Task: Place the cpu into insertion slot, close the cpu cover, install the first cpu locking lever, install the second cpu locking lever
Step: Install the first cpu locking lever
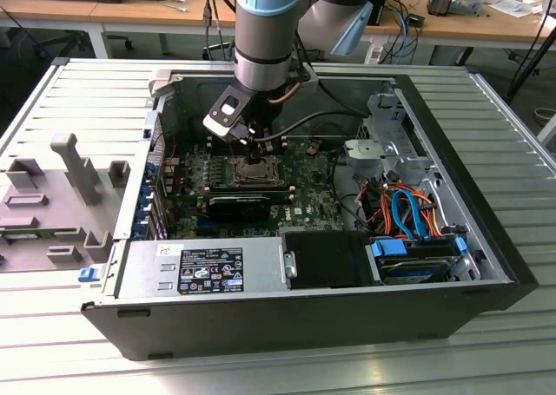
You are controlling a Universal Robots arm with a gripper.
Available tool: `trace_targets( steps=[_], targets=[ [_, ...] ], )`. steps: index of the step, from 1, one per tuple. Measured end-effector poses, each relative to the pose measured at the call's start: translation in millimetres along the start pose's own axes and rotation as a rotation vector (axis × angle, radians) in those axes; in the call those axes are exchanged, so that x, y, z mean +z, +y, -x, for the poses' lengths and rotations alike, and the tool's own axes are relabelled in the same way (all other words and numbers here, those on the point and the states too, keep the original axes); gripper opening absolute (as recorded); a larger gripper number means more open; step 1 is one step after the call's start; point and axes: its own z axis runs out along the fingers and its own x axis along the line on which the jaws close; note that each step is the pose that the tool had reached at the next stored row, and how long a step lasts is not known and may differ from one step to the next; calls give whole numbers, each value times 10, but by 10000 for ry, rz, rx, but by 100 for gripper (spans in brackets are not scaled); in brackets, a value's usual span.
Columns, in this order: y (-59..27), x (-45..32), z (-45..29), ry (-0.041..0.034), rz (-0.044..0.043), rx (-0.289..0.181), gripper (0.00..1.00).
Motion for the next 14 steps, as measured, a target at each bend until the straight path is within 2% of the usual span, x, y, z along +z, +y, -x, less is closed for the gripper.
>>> trace_targets(
  steps=[14],
  targets=[
    [0, 0, 0, -9, -25, -363, 11]
  ],
)
